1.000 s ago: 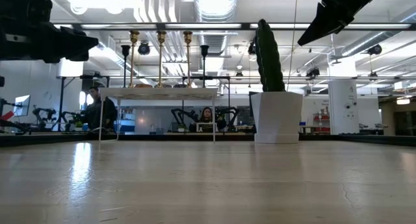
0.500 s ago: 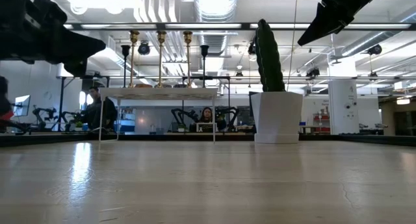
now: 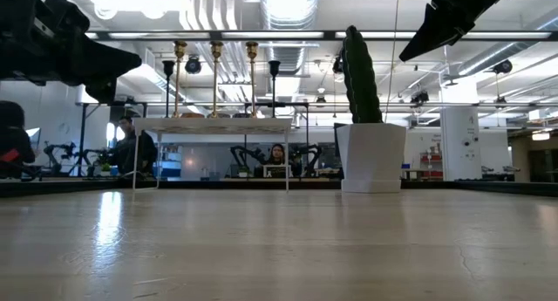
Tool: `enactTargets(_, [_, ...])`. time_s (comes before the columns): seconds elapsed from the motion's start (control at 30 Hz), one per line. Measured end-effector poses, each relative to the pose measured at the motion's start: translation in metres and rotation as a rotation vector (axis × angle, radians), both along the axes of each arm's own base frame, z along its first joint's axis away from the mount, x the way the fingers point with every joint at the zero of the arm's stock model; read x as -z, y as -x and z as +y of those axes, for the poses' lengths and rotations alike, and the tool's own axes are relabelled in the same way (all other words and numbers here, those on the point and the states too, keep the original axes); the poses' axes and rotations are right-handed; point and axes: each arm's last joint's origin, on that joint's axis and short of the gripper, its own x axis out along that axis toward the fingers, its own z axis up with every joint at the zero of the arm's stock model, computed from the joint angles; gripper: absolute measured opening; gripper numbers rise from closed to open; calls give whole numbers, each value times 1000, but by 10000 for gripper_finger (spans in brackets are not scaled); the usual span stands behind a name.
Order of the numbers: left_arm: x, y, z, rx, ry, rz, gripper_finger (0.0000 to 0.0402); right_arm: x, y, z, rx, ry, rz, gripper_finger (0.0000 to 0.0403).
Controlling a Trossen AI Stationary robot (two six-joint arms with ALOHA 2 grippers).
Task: Pick & Place candle stick holders
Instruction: Return to Home Position
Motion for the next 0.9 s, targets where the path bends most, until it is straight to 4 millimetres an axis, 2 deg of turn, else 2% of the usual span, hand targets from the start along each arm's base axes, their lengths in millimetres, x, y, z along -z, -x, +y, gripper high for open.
enactTargets(0.53, [0,0,0,0,0,-2,37,0,0,0,0,0,0,8])
enactTargets(0.67, [0,0,0,0,0,-3,37,-4,-1,-2,15,55,-32,8])
enactTargets(0.77, [0,0,0,0,-1,-3,37,-9,6,-2,-20,14,-175,8])
enactTargets(0.9, [0,0,0,1,-1,-3,37,-1,18,0,-220,12,-419,8])
